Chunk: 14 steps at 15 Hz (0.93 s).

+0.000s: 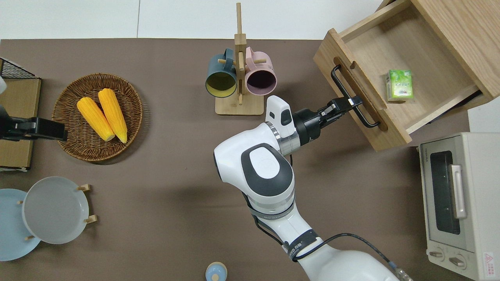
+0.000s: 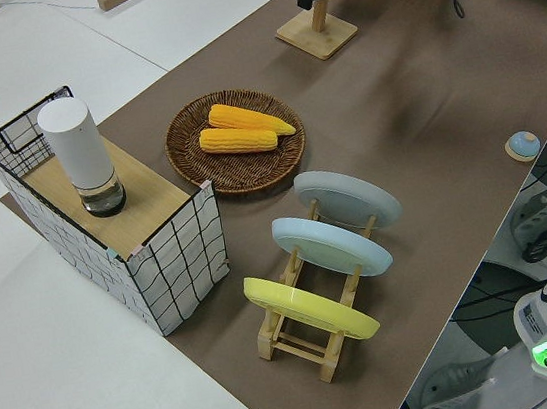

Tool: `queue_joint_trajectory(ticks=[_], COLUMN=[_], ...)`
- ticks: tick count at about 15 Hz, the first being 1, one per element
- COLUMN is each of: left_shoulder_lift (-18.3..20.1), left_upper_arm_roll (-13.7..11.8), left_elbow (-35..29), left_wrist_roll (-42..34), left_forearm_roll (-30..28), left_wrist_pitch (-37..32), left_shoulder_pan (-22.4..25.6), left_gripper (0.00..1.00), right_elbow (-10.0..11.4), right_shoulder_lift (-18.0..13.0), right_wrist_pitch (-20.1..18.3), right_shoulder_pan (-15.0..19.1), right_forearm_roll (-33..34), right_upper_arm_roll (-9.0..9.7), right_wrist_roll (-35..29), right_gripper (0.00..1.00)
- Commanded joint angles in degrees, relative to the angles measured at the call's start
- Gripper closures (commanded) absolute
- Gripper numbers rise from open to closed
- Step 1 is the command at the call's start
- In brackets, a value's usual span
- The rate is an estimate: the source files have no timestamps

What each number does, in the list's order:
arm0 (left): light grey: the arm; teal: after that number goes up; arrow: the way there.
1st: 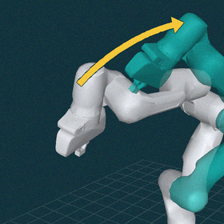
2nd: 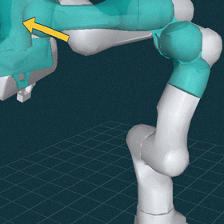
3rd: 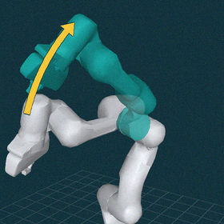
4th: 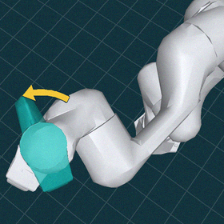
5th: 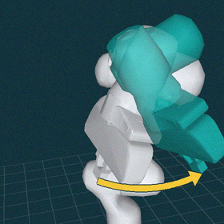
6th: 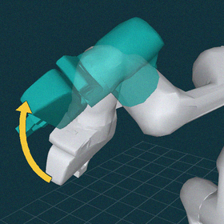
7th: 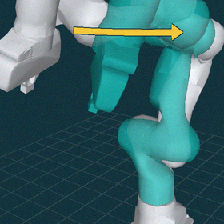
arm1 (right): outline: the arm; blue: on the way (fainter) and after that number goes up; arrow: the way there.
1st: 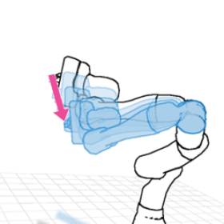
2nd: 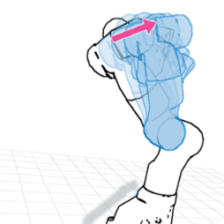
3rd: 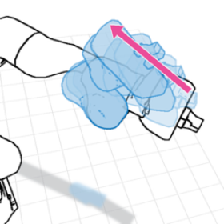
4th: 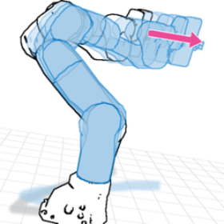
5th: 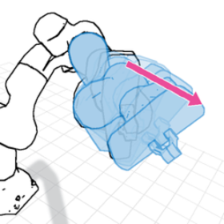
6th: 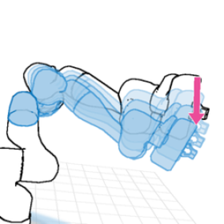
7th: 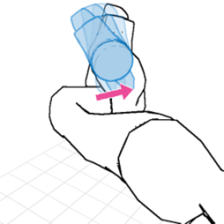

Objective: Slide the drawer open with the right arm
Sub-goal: 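Pull the drawer handle toward the robot with the right gripper, then keep pulling the drawer fully open with the right gripper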

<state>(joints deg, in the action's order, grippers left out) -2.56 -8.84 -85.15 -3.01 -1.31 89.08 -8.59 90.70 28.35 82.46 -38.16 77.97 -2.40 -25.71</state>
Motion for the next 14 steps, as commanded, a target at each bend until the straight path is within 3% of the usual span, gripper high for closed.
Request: queue_joint_trajectory(ticks=[1,5,8,14], left_shoulder_lift=[-0.69,-0.69,-0.69,-0.69], left_upper_arm_roll=[-0.92,-0.92,-0.92,-0.92], left_elbow=[1.12,1.12,1.12,1.12], left_wrist_roll=[-0.33,-0.33,-0.33,-0.33], left_forearm_roll=[0.78,0.78,0.78,0.78], left_wrist_pitch=[0.04,0.04,0.04,0.04], left_shoulder_pan=[-0.99,-0.99,-0.99,-0.99], left_gripper=[0.0,0.0,0.0,0.0], right_elbow=[-1.84,-2.01,-3.94,-4.39], right_shoulder_lift=[1.27,2.41,3.47,3.56], right_wrist_pitch=[-1.95,-3.8,-4.94,-5.82], right_shoulder_pan=[-2.09,-4.11,-4.99,-5.87], right_forearm_roll=[-0.1,0.61,0.61,0.52], right_upper_arm_roll=[-0.15,-0.15,-0.15,-0.15], right_wrist_roll=[2.25,2.51,2.86,2.95], right_gripper=[0.877,0.877,0.877,0.877])
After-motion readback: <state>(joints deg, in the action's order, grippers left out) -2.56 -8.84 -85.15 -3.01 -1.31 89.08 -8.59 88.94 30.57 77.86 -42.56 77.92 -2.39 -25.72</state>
